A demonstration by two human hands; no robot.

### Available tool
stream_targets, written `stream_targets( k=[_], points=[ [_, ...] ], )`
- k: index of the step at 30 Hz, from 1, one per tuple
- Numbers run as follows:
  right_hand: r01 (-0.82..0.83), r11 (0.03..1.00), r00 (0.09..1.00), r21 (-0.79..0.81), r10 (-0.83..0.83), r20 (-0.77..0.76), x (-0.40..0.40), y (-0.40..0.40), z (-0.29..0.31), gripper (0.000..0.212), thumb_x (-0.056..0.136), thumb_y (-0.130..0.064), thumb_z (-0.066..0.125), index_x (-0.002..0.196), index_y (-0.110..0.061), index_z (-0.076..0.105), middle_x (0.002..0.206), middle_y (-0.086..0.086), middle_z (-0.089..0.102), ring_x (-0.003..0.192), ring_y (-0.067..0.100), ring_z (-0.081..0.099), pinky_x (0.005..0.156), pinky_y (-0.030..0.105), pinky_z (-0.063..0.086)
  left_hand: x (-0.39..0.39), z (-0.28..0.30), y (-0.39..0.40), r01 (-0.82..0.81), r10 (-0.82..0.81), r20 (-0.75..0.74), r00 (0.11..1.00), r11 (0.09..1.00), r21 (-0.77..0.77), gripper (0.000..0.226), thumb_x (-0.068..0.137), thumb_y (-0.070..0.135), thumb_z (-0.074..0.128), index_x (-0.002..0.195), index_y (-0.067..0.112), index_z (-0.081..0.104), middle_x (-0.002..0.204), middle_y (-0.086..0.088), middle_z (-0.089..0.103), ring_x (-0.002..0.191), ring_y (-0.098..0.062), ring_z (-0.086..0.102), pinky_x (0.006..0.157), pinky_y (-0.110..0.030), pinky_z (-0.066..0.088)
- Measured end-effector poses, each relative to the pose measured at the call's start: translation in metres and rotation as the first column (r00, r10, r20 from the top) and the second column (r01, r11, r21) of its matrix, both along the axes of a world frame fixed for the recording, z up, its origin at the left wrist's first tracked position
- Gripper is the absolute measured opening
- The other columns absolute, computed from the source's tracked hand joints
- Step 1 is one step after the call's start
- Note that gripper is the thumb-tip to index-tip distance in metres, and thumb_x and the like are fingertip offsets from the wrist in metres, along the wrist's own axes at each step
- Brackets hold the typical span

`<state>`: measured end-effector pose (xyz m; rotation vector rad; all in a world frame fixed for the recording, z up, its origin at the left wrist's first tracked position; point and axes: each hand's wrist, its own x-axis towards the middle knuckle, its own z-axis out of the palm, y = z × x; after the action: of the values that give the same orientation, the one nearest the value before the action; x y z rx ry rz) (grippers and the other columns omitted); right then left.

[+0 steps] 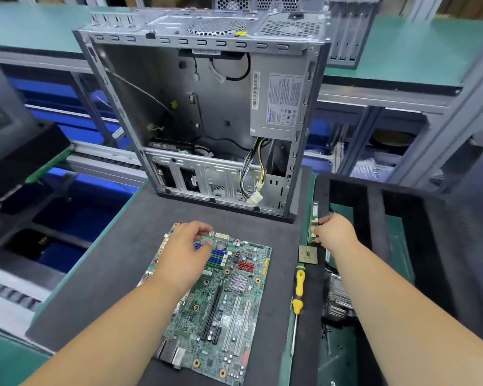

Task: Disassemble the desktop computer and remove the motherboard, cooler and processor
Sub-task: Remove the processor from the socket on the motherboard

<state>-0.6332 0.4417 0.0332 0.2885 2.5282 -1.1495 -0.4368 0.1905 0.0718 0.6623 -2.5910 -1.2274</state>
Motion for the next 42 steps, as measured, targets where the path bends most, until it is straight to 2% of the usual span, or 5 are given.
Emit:
stream_targets(
  k=[12, 23, 27, 33, 42],
  points=[
    [-0.008, 0.996, 0.999, -0.090, 0.012, 0.040, -0.007, 0.003, -0.002, 0.006, 0.088, -0.004, 0.063, 0.091, -0.005, 0.058, 0.055, 0.008, 0.066, 0.037, 0.010, 0.059, 0.044, 0.024, 0.049, 0.012, -0.006, 0.018, -0.080, 0.081, -0.007, 0.997, 0.995, 0.061, 0.029, 0.090, 0.011, 0.062, 0.111, 0.031, 0.058, 0.104, 0.011, 0.056, 0.098, 0.004, 0.053, 0.075, -0.010, 0.038],
    [-0.098, 0.995, 0.964, 0.027, 0.102, -0.244, 0.034, -0.020, 0.022, 0.016, 0.092, -0.026, 0.058, 0.077, -0.019, 0.057, 0.075, 0.004, 0.065, 0.071, 0.024, 0.062, 0.062, 0.032, 0.048, 0.019, -0.004, 0.002, -0.092, 0.092, -0.009, 0.996, 0.994, 0.053, 0.026, 0.090, 0.009, 0.061, 0.108, 0.028, 0.059, 0.102, 0.011, 0.057, 0.095, -0.001, 0.053, 0.075, -0.013, 0.040],
    [-0.223, 0.973, 0.945, 0.059, 0.231, -0.232, 0.073, -0.047, 0.037, 0.023, 0.092, -0.033, 0.058, 0.073, -0.022, 0.055, 0.068, -0.004, 0.059, 0.066, 0.018, 0.057, 0.055, 0.028, 0.041, 0.016, -0.007, -0.020, -0.081, 0.080, 0.034, 0.996, 0.996, 0.021, 0.023, 0.090, 0.013, 0.062, 0.108, 0.027, 0.059, 0.107, 0.006, 0.055, 0.094, -0.008, 0.055, 0.076, -0.037, 0.052],
    [-0.349, 0.934, 0.926, 0.079, 0.357, -0.123, 0.129, -0.096, 0.031, 0.016, 0.088, -0.039, 0.064, 0.076, -0.029, 0.063, 0.074, -0.013, 0.063, 0.070, 0.008, 0.059, 0.062, 0.027, 0.046, 0.023, -0.012, -0.069, -0.189, 0.221, 0.172, 0.960, 0.964, -0.187, 0.041, 0.083, 0.028, 0.069, 0.122, 0.022, 0.058, 0.118, -0.002, 0.054, 0.106, -0.025, 0.056, 0.091, -0.042, 0.049],
    [-0.203, 0.965, 0.968, 0.163, 0.223, -0.112, 0.154, -0.132, 0.017, 0.019, 0.079, -0.046, 0.074, 0.084, -0.034, 0.059, 0.071, -0.013, 0.060, 0.074, 0.014, 0.063, 0.067, 0.031, 0.051, 0.019, -0.029, -0.107, -0.042, 0.036, 0.206, 0.978, 0.999, 0.025, 0.016, 0.085, 0.029, 0.069, 0.094, 0.027, 0.056, 0.103, 0.003, 0.059, 0.081, -0.014, 0.060, 0.069, -0.030, 0.047]
  ],
)
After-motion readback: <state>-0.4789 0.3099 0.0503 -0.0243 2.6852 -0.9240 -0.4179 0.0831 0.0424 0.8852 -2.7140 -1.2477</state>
